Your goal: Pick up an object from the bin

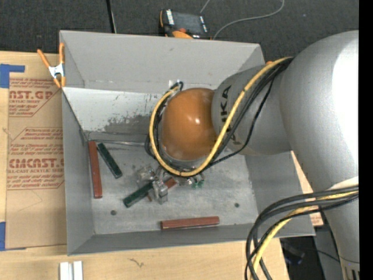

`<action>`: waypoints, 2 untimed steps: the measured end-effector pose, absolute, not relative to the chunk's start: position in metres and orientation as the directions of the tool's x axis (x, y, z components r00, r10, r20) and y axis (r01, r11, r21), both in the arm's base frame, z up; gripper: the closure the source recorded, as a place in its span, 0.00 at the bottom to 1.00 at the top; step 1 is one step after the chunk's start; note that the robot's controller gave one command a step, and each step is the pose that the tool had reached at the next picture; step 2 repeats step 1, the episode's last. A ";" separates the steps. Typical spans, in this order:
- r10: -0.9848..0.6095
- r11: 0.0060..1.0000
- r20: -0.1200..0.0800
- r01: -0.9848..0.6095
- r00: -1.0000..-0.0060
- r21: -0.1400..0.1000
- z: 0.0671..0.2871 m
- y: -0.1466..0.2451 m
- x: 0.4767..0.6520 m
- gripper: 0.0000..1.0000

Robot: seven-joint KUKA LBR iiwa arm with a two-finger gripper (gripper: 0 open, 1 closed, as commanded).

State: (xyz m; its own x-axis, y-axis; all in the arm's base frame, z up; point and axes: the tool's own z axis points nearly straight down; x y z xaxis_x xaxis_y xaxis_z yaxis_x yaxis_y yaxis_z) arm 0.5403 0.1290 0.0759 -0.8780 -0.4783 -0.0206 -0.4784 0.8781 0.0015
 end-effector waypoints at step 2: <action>-0.473 0.881 -0.012 -0.473 -0.881 -0.003 0.218 0.124 0.565 1.00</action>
Offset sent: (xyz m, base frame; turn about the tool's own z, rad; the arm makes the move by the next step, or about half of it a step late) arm 0.0221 -0.0066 0.1366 0.0062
